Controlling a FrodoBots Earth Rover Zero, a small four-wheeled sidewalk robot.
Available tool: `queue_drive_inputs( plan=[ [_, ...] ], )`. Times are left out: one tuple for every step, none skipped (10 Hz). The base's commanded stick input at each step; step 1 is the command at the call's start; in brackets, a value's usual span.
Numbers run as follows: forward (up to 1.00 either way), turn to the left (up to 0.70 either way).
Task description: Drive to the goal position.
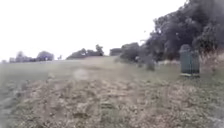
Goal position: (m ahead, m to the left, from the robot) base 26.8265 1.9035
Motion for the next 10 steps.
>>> queue_drive_inputs(
  plan=[
    [0.7, 0.0],
    [0.7, 0.0],
    [0.7, 0.0],
    [0.7, 0.0],
    [0.7, 0.0],
    [0.7, 0.0],
    [0.7, 0.0],
    [0.7, 0.0],
    [0.7, 0.0],
    [0.7, 0.0]
  ],
)
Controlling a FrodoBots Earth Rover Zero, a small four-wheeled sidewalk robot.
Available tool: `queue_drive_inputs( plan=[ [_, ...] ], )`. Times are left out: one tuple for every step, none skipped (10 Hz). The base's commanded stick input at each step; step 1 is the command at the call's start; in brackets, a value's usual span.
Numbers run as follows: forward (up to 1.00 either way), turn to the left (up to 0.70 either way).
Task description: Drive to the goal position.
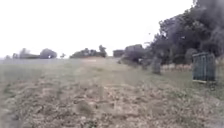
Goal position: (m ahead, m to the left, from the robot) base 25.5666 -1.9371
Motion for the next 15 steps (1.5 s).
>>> queue_drive_inputs(
  plan=[
    [0.7, 0.0],
    [0.7, 0.0],
    [0.7, 0.0],
    [0.7, 0.0],
    [0.7, 0.0],
    [0.7, -0.12],
    [0.7, -0.14],
    [0.7, -0.16],
    [0.7, -0.19],
    [0.7, -0.22],
    [0.7, -0.22],
    [0.7, -0.22],
    [0.7, -0.22],
    [0.7, -0.22],
    [0.7, -0.24]
  ],
)
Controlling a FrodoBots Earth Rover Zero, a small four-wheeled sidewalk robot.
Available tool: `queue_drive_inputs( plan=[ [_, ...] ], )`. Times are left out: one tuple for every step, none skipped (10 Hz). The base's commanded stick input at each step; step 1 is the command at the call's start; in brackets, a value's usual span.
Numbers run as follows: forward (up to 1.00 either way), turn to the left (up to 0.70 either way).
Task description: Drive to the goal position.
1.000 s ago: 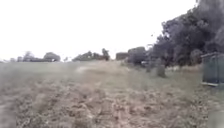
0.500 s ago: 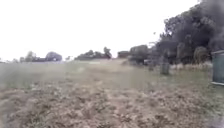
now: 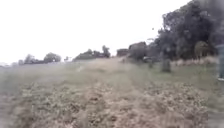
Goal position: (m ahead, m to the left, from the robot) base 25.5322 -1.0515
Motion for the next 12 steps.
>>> queue_drive_inputs(
  plan=[
    [0.7, -0.26],
    [0.7, -0.3],
    [0.7, -0.28],
    [0.7, -0.26],
    [0.7, -0.15],
    [0.7, -0.03],
    [0.7, 0.0],
    [0.7, 0.0],
    [0.7, 0.0],
    [0.7, 0.0],
    [0.7, 0.0],
    [0.7, 0.0]
  ],
)
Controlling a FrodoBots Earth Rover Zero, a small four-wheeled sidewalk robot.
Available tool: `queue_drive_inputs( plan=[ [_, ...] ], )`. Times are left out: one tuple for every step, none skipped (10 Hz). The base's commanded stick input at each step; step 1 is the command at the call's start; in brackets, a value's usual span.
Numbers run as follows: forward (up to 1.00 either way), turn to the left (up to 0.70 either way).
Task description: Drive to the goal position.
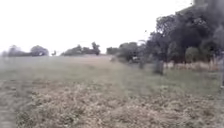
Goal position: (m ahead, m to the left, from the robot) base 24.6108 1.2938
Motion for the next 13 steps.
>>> queue_drive_inputs(
  plan=[
    [0.7, 0.0],
    [0.7, 0.0],
    [0.7, 0.0],
    [0.7, 0.0],
    [0.7, 0.0],
    [0.7, 0.0],
    [0.7, 0.0],
    [0.7, 0.0],
    [0.7, 0.0],
    [0.7, 0.0],
    [0.7, 0.0],
    [0.7, 0.0],
    [0.7, 0.0]
  ],
)
